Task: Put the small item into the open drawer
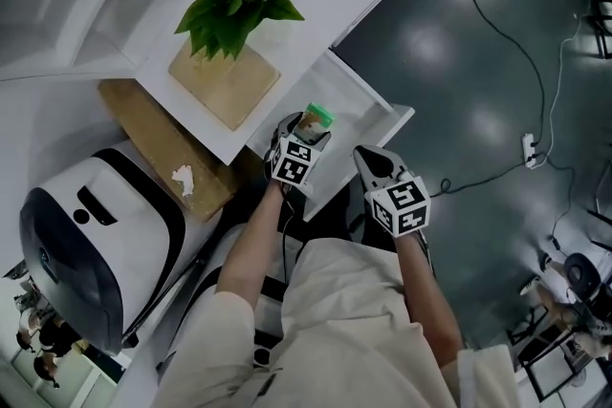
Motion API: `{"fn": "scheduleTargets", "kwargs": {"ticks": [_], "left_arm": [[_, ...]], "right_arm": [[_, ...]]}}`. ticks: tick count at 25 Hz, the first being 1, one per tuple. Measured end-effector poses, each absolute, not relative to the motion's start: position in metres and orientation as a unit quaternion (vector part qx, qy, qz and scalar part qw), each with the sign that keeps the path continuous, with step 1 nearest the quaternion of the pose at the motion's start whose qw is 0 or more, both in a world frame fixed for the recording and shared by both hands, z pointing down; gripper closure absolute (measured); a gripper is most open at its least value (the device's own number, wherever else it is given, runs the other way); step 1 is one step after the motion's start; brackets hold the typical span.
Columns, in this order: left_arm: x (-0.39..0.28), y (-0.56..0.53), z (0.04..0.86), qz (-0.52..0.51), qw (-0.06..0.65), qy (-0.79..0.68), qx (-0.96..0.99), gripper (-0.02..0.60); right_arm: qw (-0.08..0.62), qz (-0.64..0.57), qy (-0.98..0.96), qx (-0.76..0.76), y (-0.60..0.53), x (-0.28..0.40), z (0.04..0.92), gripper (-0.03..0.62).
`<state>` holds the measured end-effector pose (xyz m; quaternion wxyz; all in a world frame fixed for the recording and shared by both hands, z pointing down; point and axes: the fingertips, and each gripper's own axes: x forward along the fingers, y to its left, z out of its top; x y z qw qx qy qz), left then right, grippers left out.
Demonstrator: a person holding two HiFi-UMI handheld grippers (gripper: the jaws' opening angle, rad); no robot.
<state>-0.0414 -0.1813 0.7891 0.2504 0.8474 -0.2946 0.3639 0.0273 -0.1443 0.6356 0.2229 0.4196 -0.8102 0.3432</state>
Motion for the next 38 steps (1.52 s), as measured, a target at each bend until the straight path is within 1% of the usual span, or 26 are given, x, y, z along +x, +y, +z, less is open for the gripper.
{"fn": "scheduleTargets", "kwargs": {"ticks": [6, 12, 18, 38], "left_arm": [[-0.039, -0.188, 0.813, 0.390, 0.249, -0.289, 0.838, 0.222], [-0.030, -0.187, 0.845, 0.416, 0.257, -0.280, 0.826, 0.222], [-0.029, -0.195, 0.869, 0.445, 0.241, -0.263, 0.822, 0.222], [-0.030, -0.203, 0.889, 0.474, 0.233, -0.245, 0.813, 0.222]], "right_arm": [[0.227, 0.346, -0.811, 0.413, -0.139, 0.034, 0.638, 0.569], [0.230, 0.362, -0.798, 0.423, -0.134, 0.057, 0.644, 0.569], [0.222, 0.382, -0.795, 0.416, -0.137, 0.072, 0.645, 0.569], [0.236, 0.384, -0.793, 0.410, -0.145, 0.090, 0.650, 0.569]]}}
